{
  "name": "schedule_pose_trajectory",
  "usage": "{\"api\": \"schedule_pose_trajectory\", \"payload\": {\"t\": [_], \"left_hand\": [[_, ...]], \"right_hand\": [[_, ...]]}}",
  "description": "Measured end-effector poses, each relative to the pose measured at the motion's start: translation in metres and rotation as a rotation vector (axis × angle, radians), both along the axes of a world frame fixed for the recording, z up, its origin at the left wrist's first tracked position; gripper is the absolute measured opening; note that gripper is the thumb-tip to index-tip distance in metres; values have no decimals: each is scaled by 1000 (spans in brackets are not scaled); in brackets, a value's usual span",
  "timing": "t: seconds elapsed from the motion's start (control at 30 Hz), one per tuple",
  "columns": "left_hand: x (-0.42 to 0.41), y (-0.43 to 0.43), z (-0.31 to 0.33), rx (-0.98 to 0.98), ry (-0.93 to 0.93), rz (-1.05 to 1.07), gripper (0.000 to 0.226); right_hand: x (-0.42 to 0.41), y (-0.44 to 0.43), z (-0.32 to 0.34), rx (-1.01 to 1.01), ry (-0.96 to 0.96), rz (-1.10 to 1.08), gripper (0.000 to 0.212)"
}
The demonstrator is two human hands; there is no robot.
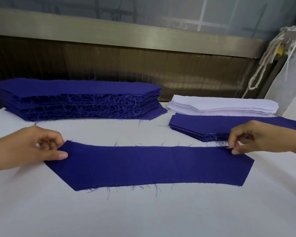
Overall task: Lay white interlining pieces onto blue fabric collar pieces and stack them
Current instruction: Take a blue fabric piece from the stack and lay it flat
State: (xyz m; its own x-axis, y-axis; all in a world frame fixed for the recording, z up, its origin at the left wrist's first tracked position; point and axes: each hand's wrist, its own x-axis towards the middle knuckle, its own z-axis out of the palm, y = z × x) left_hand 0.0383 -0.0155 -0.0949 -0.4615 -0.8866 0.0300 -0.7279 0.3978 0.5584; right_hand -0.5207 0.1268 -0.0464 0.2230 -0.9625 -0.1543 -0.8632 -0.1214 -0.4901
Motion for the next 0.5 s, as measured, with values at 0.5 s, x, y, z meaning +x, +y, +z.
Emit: {"api": "schedule_pose_trajectory", "payload": {"t": [0.5], "left_hand": [[9,-10,-10,17,68,-4,71]], "right_hand": [[-2,3,3,-22,36,63,14]]}}
